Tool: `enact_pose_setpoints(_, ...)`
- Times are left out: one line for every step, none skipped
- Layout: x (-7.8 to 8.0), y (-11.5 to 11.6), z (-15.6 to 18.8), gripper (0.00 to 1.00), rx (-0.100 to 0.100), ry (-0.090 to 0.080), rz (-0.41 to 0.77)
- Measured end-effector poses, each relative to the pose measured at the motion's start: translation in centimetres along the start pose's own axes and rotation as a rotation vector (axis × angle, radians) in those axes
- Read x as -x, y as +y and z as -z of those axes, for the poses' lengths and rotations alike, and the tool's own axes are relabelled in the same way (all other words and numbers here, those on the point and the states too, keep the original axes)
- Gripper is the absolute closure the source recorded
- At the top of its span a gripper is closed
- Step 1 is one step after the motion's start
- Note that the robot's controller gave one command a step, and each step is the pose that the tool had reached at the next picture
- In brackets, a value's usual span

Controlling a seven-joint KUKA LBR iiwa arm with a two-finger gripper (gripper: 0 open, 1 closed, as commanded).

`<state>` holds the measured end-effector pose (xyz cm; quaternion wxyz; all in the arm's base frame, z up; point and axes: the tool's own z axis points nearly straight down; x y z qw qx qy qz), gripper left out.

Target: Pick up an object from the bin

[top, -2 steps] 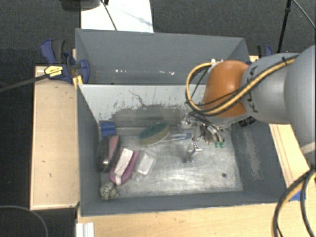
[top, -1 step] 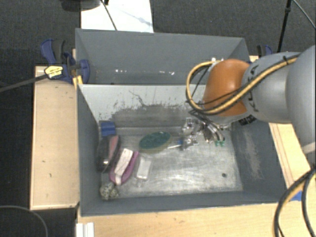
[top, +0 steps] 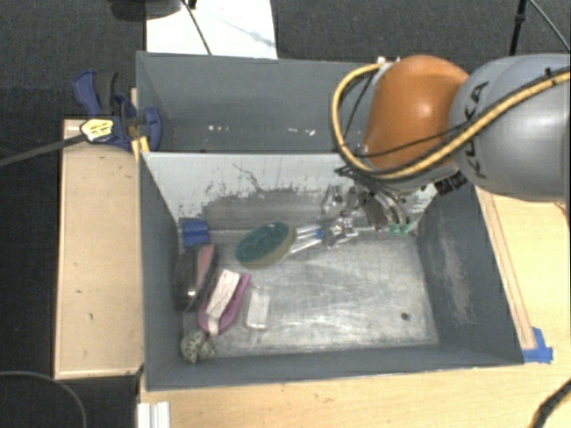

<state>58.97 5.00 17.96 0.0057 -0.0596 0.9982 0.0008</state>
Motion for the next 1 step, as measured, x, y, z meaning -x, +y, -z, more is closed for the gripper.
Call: enact_pose_setpoints(0.08, -0.23, 4.09, 1.00, -0.001, 0.003, -0.004)
